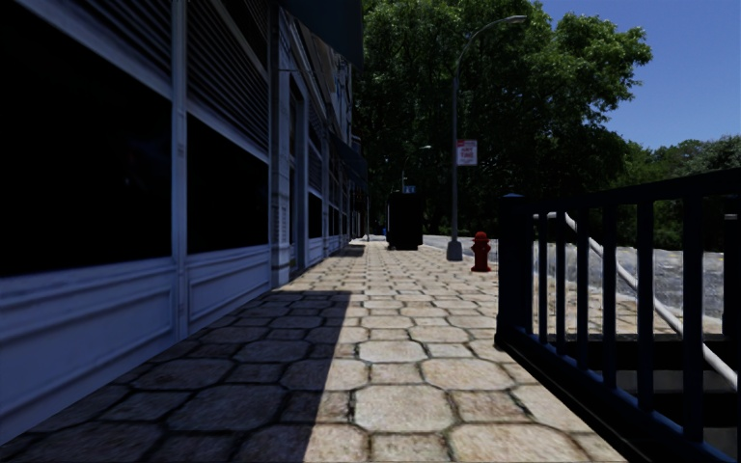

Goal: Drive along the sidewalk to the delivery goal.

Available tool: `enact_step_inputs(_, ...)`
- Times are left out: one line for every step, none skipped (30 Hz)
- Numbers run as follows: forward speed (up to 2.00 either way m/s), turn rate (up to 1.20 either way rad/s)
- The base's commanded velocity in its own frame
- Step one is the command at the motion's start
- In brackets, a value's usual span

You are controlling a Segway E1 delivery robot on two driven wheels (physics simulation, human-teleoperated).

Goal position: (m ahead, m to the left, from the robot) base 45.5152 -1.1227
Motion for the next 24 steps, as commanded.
enact_step_inputs(2.00,0.00)
enact_step_inputs(2.00,0.00)
enact_step_inputs(2.00,0.00)
enact_step_inputs(2.00,0.00)
enact_step_inputs(2.00,0.00)
enact_step_inputs(2.00,0.00)
enact_step_inputs(2.00,0.00)
enact_step_inputs(2.00,0.00)
enact_step_inputs(2.00,0.00)
enact_step_inputs(2.00,0.00)
enact_step_inputs(2.00,0.00)
enact_step_inputs(2.00,0.00)
enact_step_inputs(2.00,0.00)
enact_step_inputs(2.00,0.00)
enact_step_inputs(2.00,0.00)
enact_step_inputs(2.00,0.00)
enact_step_inputs(2.00,0.00)
enact_step_inputs(2.00,0.00)
enact_step_inputs(2.00,0.00)
enact_step_inputs(2.00,0.00)
enact_step_inputs(2.00,0.00)
enact_step_inputs(2.00,0.00)
enact_step_inputs(2.00,0.00)
enact_step_inputs(2.00,0.00)
